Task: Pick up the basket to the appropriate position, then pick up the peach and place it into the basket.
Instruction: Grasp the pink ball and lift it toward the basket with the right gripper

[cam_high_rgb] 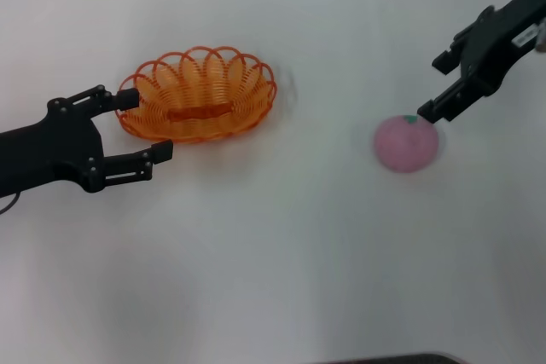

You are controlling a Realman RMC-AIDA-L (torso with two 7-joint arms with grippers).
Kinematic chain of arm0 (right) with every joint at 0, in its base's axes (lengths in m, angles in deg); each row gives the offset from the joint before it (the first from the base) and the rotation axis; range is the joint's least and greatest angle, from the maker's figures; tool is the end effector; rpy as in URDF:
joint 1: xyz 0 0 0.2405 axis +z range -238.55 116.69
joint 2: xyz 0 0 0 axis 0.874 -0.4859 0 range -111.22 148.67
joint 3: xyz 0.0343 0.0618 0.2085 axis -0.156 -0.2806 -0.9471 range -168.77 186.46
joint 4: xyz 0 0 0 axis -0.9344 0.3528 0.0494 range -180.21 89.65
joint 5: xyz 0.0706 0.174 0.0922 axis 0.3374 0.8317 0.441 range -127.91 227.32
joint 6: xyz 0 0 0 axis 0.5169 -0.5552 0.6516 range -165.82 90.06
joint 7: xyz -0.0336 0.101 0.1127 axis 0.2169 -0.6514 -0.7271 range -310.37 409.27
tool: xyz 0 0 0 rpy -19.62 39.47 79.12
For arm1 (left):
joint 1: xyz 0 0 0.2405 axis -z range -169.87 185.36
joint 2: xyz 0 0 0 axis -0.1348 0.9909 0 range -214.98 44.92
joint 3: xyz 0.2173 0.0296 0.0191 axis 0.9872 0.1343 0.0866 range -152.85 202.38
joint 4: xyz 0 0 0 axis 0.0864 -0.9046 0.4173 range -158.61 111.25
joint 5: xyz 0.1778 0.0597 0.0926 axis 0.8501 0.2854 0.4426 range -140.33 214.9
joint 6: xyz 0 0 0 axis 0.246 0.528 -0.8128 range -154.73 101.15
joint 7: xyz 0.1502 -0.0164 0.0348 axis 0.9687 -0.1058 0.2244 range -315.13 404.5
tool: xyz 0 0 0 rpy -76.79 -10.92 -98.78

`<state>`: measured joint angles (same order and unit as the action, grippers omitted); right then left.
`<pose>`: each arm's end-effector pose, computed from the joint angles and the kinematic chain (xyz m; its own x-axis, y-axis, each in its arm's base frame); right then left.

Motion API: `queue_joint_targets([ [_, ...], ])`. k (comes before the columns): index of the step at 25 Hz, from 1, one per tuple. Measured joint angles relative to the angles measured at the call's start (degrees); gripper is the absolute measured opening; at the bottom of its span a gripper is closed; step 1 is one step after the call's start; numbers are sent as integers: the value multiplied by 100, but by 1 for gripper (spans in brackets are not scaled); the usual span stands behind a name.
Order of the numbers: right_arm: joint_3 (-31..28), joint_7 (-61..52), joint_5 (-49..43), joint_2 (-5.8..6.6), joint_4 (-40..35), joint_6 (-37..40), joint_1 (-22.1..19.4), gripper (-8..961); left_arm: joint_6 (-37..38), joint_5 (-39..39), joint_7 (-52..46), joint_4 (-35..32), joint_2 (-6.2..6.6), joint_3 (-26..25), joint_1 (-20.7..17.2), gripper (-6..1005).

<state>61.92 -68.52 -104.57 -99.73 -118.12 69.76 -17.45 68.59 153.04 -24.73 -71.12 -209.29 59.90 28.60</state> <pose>0.1683 0.3402 0.0683 0.8348 -0.4717 0.2839 -0.4104 -0.8769 -0.2501 -0.2494 0.2770 0.0147 0.8221 0.2152 0.5271 0.3878 -0.8895 -0.2417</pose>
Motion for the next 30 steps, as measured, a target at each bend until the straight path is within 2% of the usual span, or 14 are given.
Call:
queue_joint_targets([
  [4, 352, -5, -236, -135, 174, -408, -108, 856, -30, -1, -19, 67, -2, -3, 0, 884],
  [11, 735, -15, -215, -132, 1239, -1308, -74, 857, -58, -3, -19, 145, 4, -15, 10, 884],
  [15, 989, 2, -142, -146, 1509, -1546, -60, 845, -62, -3, -68, 148, 6, -9, 13, 884],
  [20, 1123, 2, -31, -136, 1547, -1549, -100, 666, -61, -2, -84, 148, 7, -8, 15, 883],
  [30, 1107, -23, -23, -124, 1525, -1522, -121, 451, 1, -4, -90, 156, 7, -6, 15, 883],
])
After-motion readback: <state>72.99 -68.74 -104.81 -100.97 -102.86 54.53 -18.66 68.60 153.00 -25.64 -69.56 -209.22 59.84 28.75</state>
